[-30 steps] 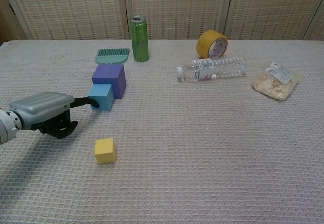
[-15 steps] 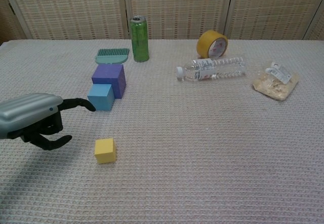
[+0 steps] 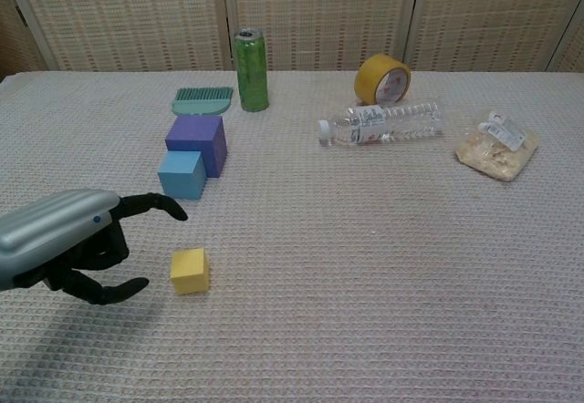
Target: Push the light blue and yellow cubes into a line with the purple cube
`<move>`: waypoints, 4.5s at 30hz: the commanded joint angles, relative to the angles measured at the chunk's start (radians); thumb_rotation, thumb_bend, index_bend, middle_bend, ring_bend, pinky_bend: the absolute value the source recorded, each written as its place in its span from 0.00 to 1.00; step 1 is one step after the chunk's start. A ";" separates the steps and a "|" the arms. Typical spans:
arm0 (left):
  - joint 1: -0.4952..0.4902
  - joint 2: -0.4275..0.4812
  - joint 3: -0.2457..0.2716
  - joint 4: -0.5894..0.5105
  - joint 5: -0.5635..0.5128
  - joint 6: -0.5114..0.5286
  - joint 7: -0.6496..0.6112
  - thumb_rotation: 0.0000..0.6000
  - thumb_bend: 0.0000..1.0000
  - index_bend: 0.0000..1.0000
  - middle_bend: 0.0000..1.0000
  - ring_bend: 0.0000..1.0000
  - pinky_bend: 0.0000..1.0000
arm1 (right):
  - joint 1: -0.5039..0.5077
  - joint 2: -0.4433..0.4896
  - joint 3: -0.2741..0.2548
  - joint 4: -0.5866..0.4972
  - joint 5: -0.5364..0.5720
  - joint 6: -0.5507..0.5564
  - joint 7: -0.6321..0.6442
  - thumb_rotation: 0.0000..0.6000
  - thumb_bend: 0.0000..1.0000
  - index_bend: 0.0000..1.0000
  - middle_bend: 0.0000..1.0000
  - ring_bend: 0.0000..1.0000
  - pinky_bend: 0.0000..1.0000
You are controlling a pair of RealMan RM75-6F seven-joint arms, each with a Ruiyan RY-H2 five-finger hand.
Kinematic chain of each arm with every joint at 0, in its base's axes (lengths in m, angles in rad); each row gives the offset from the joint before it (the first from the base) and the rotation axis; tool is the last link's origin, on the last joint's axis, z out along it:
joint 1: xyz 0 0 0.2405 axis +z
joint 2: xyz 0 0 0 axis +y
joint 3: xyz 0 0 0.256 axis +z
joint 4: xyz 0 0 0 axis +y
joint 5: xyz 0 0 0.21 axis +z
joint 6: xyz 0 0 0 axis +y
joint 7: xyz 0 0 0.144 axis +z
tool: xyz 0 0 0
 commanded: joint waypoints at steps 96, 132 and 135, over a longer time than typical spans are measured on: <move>-0.152 -0.209 -0.156 0.495 -0.019 -0.098 -0.170 1.00 0.33 0.44 1.00 1.00 1.00 | 0.013 -0.022 0.028 0.001 0.091 -0.045 -0.080 1.00 0.14 0.00 0.00 0.00 0.00; -0.127 -0.185 -0.131 0.456 -0.014 -0.033 -0.162 1.00 0.33 0.37 1.00 1.00 1.00 | 0.011 -0.022 0.023 -0.004 0.089 -0.045 -0.087 1.00 0.14 0.00 0.00 0.00 0.00; -0.118 -0.176 -0.130 0.434 -0.015 -0.021 -0.153 1.00 0.33 0.37 1.00 1.00 1.00 | 0.012 -0.021 0.021 -0.007 0.085 -0.047 -0.087 1.00 0.14 0.00 0.00 0.00 0.00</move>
